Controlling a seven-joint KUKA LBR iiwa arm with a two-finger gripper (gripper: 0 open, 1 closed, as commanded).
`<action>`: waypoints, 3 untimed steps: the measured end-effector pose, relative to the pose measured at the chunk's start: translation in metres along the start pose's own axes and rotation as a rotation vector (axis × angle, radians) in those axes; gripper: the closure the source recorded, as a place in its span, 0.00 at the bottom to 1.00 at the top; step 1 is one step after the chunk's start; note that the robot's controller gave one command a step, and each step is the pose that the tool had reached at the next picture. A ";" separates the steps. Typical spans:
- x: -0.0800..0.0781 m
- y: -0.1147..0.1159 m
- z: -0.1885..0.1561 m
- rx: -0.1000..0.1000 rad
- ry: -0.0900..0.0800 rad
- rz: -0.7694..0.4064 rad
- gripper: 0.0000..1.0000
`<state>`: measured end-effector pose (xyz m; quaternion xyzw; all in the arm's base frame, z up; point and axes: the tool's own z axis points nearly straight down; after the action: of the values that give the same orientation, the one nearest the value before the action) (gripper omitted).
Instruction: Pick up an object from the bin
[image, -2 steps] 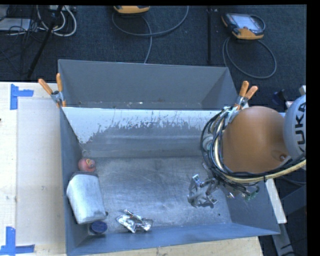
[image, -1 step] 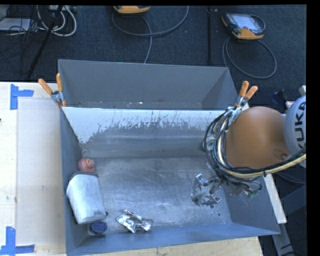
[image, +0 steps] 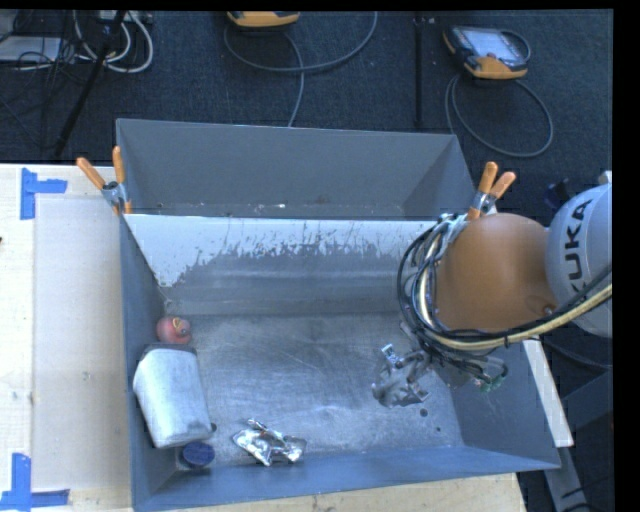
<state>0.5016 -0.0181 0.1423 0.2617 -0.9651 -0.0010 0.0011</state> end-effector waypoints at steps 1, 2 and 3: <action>-0.029 0.048 -0.174 0.006 -0.009 -0.223 1.00; -0.033 0.120 -0.024 -0.003 0.007 -0.336 1.00; -0.034 0.117 -0.028 0.001 0.001 -0.330 0.00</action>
Offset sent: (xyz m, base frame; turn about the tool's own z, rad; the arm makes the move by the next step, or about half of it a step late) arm -0.0004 0.0544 0.1713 -0.2245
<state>0.4715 0.1001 0.1706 0.4166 -0.9091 -0.0009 0.0012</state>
